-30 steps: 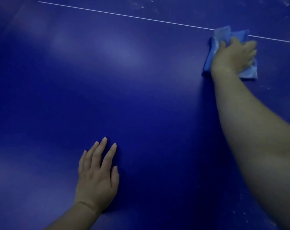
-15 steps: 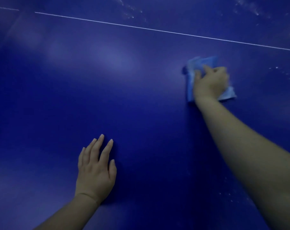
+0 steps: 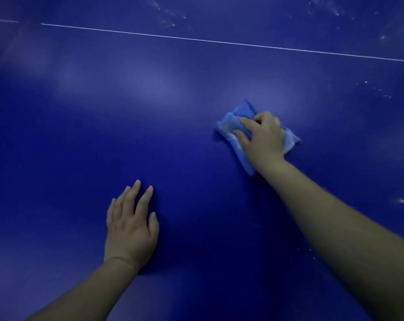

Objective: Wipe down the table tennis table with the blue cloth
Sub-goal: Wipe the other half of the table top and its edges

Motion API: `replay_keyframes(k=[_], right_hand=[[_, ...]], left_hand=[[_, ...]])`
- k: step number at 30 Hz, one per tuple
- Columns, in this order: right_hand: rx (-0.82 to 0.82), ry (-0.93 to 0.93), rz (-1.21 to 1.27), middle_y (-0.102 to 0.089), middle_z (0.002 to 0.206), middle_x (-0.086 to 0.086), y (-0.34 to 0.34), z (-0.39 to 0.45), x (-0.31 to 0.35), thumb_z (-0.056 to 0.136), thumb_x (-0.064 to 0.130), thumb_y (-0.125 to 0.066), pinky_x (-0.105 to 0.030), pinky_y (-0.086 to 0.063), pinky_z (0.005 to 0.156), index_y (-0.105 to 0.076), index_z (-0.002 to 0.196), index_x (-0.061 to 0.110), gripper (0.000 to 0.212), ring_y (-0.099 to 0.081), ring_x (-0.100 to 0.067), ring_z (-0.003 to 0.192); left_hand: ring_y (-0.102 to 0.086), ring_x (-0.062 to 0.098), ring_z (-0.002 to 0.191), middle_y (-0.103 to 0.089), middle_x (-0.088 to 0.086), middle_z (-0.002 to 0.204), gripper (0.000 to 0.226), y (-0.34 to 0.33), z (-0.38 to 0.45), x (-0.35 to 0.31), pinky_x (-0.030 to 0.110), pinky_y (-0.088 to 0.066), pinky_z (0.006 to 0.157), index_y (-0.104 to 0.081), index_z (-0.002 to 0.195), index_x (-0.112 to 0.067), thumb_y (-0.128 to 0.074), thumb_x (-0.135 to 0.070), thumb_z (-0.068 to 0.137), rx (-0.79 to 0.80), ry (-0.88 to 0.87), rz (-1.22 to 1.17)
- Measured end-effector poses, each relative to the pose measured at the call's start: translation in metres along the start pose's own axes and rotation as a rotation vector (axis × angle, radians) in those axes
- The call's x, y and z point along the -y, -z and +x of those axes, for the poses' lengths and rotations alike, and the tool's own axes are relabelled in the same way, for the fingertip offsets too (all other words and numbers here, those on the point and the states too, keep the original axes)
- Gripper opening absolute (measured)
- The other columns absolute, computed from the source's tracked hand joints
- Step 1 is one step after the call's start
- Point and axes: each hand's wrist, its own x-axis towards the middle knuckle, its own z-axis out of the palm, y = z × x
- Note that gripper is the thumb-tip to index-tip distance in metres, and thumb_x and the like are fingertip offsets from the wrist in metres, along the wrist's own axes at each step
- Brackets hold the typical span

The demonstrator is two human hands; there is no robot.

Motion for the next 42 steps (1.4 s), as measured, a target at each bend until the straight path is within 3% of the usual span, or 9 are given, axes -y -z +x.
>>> replay_keyframes(k=[2, 7, 12, 14, 20, 26, 32, 37, 42], right_hand=[[0.038, 0.084, -0.043, -0.057, 0.108, -0.017, 0.011, 0.021, -0.022, 0.087, 0.038, -0.065, -0.042, -0.04, 0.08, -0.07, 0.116, 0.021, 0.034, -0.052, -0.036, 0.097], [-0.251, -0.462, -0.072, -0.054, 0.107, -0.017, 0.038, -0.028, -0.064, 0.087, 0.043, -0.058, -0.044, -0.039, 0.082, -0.07, 0.111, 0.018, 0.037, -0.051, -0.038, 0.096], [-0.044, 0.065, 0.011, -0.057, 0.09, -0.013, 0.016, -0.094, 0.009, 0.083, 0.036, -0.068, -0.044, -0.045, 0.066, -0.072, 0.109, 0.022, 0.03, -0.053, -0.034, 0.078], [-0.009, 0.131, -0.004, -0.058, 0.09, -0.015, 0.022, -0.076, 0.004, 0.083, 0.035, -0.069, -0.044, -0.045, 0.068, -0.072, 0.109, 0.021, 0.029, -0.054, -0.035, 0.079], [-0.243, -0.425, -0.067, -0.054, 0.098, -0.016, 0.042, -0.118, -0.033, 0.084, 0.035, -0.067, -0.043, -0.041, 0.075, -0.071, 0.111, 0.019, 0.031, -0.052, -0.036, 0.086], [0.041, 0.146, 0.056, -0.058, 0.088, -0.015, 0.032, -0.133, 0.019, 0.08, 0.033, -0.073, -0.042, -0.044, 0.067, -0.074, 0.108, 0.021, 0.03, -0.054, -0.034, 0.077], [-0.219, -0.454, -0.066, -0.054, 0.1, -0.016, 0.058, -0.147, -0.048, 0.086, 0.036, -0.066, -0.041, -0.039, 0.077, -0.07, 0.113, 0.02, 0.032, -0.052, -0.036, 0.089], [-0.007, 0.066, -0.002, -0.055, 0.086, -0.013, 0.053, -0.195, -0.018, 0.082, 0.031, -0.068, -0.04, -0.043, 0.064, -0.073, 0.108, 0.02, 0.029, -0.052, -0.032, 0.076], [-0.205, -0.461, -0.086, -0.052, 0.098, -0.015, 0.074, -0.183, -0.069, 0.087, 0.035, -0.066, -0.043, -0.042, 0.075, -0.07, 0.115, 0.02, 0.033, -0.049, -0.035, 0.086]], left_hand=[[-0.021, 0.025, 0.144, -0.029, 0.005, 0.157, 0.06, 0.0, 0.001, 0.0, 0.05, -0.015, 0.12, -0.043, 0.145, -0.017, -0.026, -0.04, 0.091, -0.001, 0.001, -0.002], [-0.021, 0.026, 0.144, -0.028, 0.006, 0.157, 0.061, 0.002, 0.002, -0.001, 0.051, -0.015, 0.12, -0.043, 0.144, -0.016, -0.026, -0.041, 0.091, 0.0, -0.002, 0.0], [-0.018, 0.027, 0.146, -0.025, 0.004, 0.158, 0.061, 0.0, 0.001, 0.001, 0.05, -0.013, 0.12, -0.039, 0.146, -0.019, -0.028, -0.04, 0.091, 0.008, 0.015, -0.009], [-0.017, 0.026, 0.145, -0.026, 0.004, 0.158, 0.059, 0.0, 0.0, 0.001, 0.05, -0.013, 0.12, -0.039, 0.146, -0.02, -0.032, -0.037, 0.091, 0.0, 0.02, -0.018], [-0.016, 0.026, 0.146, -0.024, 0.003, 0.158, 0.058, -0.001, 0.0, -0.001, 0.048, -0.01, 0.12, -0.038, 0.147, -0.021, -0.032, -0.037, 0.091, -0.006, 0.022, -0.033], [-0.016, 0.026, 0.146, -0.023, 0.003, 0.159, 0.051, -0.004, 0.001, 0.002, 0.049, -0.011, 0.121, -0.037, 0.147, -0.022, -0.044, -0.028, 0.097, -0.011, 0.017, -0.042], [-0.016, 0.025, 0.147, -0.026, 0.005, 0.158, 0.051, -0.004, 0.0, 0.004, 0.047, -0.01, 0.121, -0.04, 0.145, -0.019, -0.048, -0.028, 0.096, -0.031, -0.01, -0.082], [-0.02, 0.025, 0.146, -0.03, 0.005, 0.156, 0.052, 0.0, -0.002, 0.01, 0.049, -0.009, 0.121, -0.044, 0.143, -0.018, -0.056, -0.026, 0.093, -0.01, -0.095, -0.096], [-0.018, 0.023, 0.146, -0.025, 0.001, 0.158, 0.056, 0.004, -0.025, 0.014, 0.051, -0.009, 0.121, -0.041, 0.145, -0.021, -0.057, -0.031, 0.093, 0.061, -0.157, -0.033]])
